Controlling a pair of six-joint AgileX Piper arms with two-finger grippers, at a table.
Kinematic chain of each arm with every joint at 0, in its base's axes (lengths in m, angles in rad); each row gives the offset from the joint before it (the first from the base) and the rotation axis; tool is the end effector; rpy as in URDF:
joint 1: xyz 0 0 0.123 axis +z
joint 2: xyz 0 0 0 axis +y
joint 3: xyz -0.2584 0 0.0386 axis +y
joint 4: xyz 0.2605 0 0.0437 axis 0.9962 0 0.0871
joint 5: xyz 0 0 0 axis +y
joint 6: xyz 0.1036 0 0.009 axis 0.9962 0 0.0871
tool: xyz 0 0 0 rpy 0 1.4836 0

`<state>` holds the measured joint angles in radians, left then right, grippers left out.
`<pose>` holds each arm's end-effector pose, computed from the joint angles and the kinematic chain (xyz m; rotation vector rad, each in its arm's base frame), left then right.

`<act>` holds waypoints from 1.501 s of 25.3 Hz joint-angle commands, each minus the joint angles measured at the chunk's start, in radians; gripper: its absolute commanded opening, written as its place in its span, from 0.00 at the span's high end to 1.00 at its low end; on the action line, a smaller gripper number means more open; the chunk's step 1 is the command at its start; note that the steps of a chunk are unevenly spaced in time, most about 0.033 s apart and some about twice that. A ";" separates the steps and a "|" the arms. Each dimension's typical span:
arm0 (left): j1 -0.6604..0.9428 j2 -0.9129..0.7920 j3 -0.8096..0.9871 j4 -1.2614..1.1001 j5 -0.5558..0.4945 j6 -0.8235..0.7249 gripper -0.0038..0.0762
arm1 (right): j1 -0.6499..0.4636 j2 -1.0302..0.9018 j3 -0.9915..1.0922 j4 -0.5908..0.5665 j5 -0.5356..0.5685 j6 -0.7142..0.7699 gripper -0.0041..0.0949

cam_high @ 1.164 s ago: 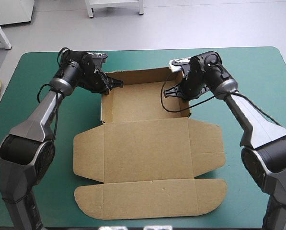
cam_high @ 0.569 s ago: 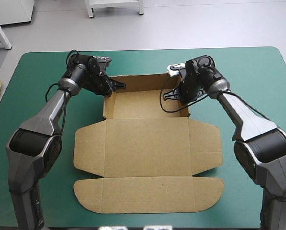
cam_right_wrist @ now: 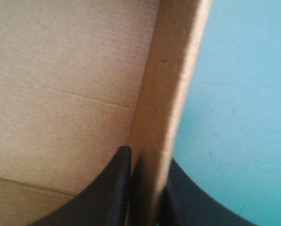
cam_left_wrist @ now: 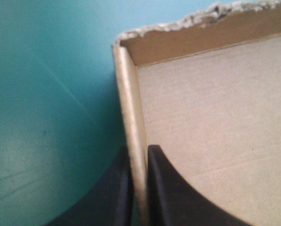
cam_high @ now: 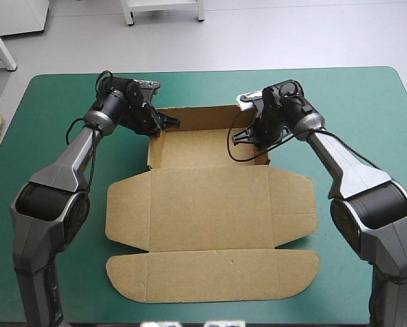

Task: Fold the box

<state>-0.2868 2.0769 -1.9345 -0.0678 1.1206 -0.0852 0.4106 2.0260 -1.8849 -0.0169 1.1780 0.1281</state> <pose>0.4424 -0.1371 0.2408 0.2539 2.7476 -0.1929 0.4104 0.1769 0.2467 -0.4007 2.7799 0.1052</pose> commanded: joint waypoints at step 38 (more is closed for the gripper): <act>-0.009 -0.650 0.412 -0.465 -0.293 0.496 0.31 | 0.007 -0.533 0.122 0.007 -0.162 -0.081 0.46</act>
<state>-0.2930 1.5547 -1.6352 -0.4887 0.9551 0.3825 0.4164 1.5855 -1.8220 -0.0173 1.1119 0.0470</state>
